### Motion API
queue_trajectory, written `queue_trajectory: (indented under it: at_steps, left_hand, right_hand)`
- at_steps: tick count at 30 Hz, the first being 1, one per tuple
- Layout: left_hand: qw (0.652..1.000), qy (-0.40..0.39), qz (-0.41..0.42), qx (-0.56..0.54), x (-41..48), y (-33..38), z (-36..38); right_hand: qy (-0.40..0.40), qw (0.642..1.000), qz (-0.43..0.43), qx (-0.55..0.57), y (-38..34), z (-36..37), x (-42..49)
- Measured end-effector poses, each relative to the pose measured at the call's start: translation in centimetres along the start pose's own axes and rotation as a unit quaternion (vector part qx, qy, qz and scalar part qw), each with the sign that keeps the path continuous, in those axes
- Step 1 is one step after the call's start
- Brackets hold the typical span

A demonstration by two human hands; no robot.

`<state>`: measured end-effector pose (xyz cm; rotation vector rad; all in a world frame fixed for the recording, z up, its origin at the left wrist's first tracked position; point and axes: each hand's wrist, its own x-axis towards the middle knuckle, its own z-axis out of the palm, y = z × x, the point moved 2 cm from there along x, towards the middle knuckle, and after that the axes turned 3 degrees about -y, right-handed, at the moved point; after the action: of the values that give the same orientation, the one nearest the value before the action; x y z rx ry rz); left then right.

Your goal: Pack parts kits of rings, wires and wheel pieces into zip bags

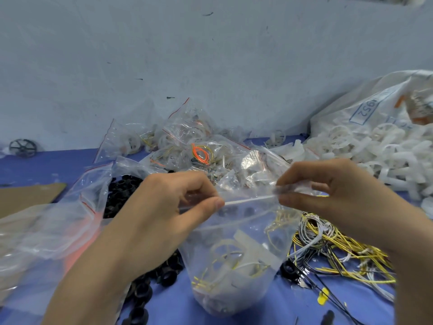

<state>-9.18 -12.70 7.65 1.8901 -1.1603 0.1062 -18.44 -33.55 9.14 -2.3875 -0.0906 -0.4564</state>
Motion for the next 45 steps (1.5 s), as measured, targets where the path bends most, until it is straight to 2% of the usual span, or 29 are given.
queue_trajectory:
  at_steps: [9,20,24,38,42,45]
  left_hand:
    - [0.993,0.099,-0.002,0.071,-0.2,-0.3,-1.2]
    - [0.993,0.073,0.007,0.091,-0.1,0.0,-0.8]
    - [0.993,0.066,0.024,0.093,0.1,0.4,-0.4]
    - [0.996,0.041,-0.004,0.077,-0.1,0.2,-0.1]
    - [0.997,0.036,-0.002,0.074,-0.1,0.4,0.0]
    - [0.996,0.044,-0.004,0.073,-0.1,0.2,0.0]
  right_hand:
    - [0.010,0.995,-0.020,0.098,-0.5,1.2,0.8]
    - [-0.031,0.979,0.019,0.200,-0.6,1.8,1.0]
    - [-0.046,0.985,0.002,0.165,-1.0,2.2,1.1]
    - [-0.051,0.992,0.007,0.118,-1.2,2.8,1.1]
    - [-0.015,0.998,0.015,0.053,-1.4,3.0,1.2]
    - [-0.039,0.999,0.021,0.005,-2.0,3.0,0.9]
